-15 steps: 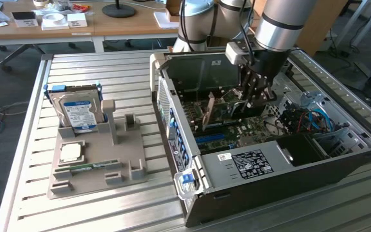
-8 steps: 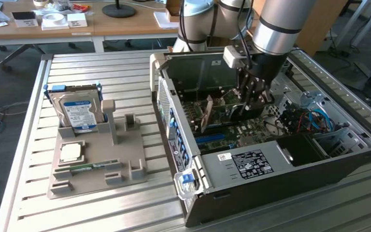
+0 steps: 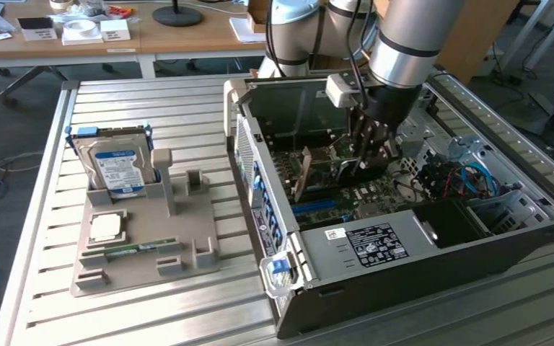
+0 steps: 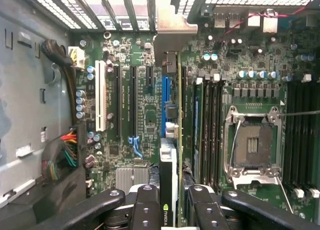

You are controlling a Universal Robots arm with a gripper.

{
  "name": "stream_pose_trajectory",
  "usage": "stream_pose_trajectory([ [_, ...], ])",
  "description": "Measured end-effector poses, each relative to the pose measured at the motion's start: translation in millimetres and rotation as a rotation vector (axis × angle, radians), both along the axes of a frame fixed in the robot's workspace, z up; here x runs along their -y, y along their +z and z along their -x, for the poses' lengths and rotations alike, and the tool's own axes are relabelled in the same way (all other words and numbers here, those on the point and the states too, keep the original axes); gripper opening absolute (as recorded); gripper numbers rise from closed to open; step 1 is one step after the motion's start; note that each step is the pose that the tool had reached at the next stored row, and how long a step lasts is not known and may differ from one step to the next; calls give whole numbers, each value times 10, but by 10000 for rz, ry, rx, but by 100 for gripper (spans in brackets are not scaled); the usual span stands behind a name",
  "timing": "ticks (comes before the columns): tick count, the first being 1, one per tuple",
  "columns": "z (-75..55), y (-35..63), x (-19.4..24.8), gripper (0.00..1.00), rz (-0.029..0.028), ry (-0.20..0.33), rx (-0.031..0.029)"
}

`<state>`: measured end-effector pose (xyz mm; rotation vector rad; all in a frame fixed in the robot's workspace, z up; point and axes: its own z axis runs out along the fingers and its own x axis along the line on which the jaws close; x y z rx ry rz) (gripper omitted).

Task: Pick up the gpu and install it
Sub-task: 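Insert the gpu into the slot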

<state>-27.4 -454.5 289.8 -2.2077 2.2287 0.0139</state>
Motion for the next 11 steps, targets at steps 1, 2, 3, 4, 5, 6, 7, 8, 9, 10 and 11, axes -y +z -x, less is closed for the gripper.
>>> stream_pose_trajectory([
  [1,7,-1,0,27,1,0,-1],
  [2,9,-1,0,27,2,1,-1],
  [3,14,-7,-1,27,-2,1,0],
  [4,21,-18,-1,27,-5,1,2],
  [5,28,-32,-1,27,-3,1,1],
  [6,34,-46,0,27,-1,1,0],
  [7,43,-62,0,27,-2,1,1],
  [8,54,-79,0,27,-2,1,1],
  [9,64,-92,0,27,-2,2,1],
  [10,75,-103,-1,27,-2,1,1],
  [11,86,-112,0,27,-2,1,1],
])
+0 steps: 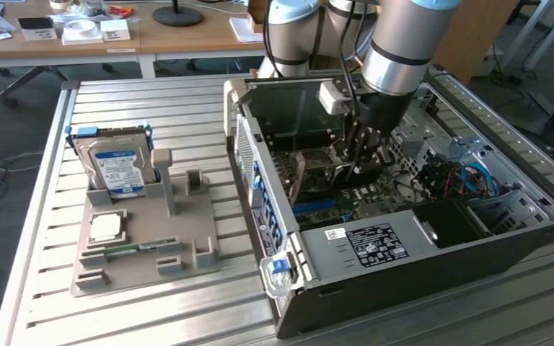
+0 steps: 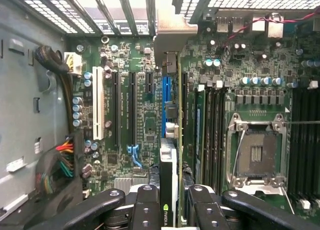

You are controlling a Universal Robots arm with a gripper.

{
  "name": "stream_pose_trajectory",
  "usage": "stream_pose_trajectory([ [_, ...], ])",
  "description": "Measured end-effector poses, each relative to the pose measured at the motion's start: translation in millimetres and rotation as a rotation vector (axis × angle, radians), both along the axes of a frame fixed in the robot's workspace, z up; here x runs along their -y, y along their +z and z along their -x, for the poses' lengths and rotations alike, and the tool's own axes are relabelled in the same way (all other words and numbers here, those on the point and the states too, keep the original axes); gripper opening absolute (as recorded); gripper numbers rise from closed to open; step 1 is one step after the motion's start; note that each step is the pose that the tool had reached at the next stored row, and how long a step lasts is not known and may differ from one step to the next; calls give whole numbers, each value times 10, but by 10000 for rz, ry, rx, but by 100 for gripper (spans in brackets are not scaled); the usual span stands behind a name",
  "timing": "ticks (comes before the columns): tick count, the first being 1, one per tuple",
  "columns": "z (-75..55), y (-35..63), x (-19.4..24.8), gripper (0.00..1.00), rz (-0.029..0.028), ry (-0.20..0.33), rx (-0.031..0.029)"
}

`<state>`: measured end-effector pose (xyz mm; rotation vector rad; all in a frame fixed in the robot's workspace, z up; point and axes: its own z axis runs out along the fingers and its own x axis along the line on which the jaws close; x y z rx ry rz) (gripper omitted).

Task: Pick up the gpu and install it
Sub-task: 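Insert the gpu into the slot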

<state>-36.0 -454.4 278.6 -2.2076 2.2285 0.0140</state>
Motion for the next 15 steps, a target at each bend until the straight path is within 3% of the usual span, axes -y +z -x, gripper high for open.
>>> stream_pose_trajectory([
  [6,20,-10,0,27,0,0,0],
  [15,151,-65,0,27,-1,4,9],
])
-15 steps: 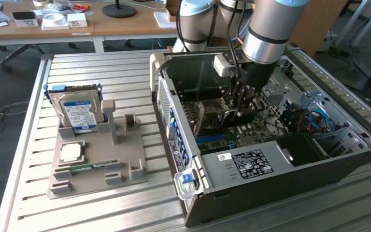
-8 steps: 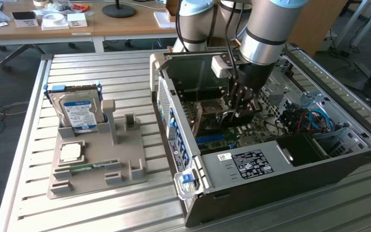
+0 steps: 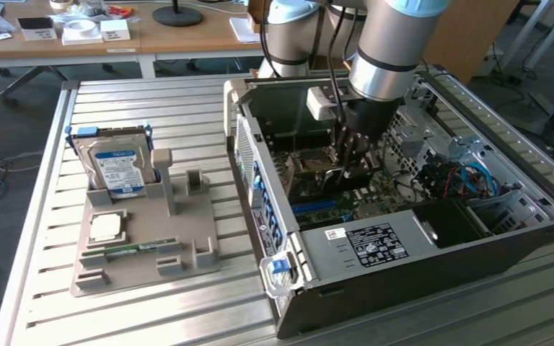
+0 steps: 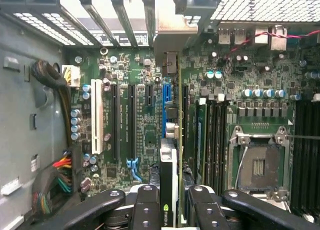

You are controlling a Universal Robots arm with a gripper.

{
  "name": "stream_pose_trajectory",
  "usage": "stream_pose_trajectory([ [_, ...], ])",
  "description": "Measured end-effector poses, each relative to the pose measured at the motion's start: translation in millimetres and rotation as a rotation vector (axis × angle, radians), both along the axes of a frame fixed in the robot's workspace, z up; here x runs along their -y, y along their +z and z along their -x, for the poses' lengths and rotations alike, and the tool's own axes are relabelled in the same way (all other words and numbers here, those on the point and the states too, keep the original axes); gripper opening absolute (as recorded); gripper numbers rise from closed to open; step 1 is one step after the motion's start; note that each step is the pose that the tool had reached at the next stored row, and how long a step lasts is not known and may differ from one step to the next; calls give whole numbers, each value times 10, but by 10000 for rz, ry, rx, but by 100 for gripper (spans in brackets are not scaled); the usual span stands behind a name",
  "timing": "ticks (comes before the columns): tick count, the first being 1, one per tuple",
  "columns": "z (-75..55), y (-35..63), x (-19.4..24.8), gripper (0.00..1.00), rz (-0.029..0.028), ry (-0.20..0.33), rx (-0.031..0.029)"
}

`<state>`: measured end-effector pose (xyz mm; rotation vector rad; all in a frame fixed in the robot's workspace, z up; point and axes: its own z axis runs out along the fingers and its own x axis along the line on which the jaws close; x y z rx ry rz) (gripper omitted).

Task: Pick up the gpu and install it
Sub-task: 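Insert the gpu into the slot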

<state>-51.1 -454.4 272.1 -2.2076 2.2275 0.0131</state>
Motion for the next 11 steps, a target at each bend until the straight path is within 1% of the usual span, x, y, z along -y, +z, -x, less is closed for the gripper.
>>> stream_pose_trajectory([
  [8,15,-35,7,27,1,13,0],
  [11,33,-38,17,27,1,15,1],
])
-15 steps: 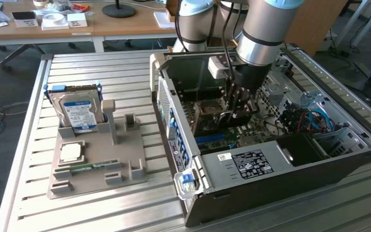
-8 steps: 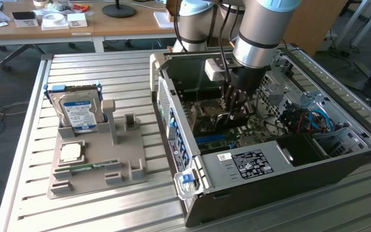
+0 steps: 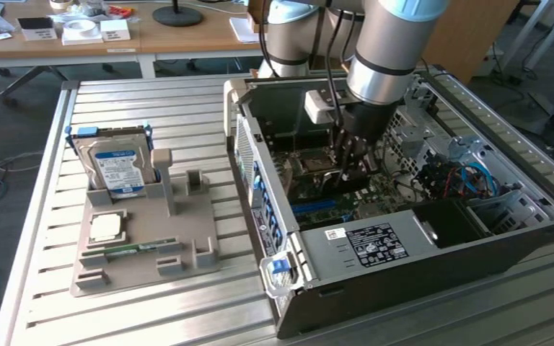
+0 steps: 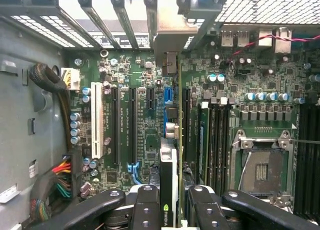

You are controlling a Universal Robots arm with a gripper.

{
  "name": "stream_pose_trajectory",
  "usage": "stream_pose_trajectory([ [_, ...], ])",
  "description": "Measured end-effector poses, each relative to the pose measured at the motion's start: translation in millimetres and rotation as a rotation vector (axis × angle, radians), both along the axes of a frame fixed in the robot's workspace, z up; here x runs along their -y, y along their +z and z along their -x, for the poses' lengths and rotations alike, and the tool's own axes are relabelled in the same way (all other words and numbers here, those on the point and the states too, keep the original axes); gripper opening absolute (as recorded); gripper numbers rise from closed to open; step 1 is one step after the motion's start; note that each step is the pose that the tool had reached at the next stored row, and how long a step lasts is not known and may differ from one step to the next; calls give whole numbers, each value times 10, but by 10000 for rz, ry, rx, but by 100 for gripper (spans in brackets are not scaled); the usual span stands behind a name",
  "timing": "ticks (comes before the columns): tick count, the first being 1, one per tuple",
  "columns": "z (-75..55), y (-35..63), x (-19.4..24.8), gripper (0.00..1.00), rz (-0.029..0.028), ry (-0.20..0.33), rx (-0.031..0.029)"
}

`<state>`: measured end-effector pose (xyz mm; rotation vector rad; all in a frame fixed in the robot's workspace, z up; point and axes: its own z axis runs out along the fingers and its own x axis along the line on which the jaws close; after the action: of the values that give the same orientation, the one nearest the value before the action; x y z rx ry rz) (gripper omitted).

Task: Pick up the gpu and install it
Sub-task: 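Insert the gpu into the slot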

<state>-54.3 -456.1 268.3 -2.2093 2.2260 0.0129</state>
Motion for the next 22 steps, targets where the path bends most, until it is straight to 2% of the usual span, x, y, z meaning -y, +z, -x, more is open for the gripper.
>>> stream_pose_trajectory([
  [17,68,-55,1,27,0,2,2],
  [20,70,-56,1,27,-39,2,8],
  [22,70,-56,0,27,-40,2,6],
])
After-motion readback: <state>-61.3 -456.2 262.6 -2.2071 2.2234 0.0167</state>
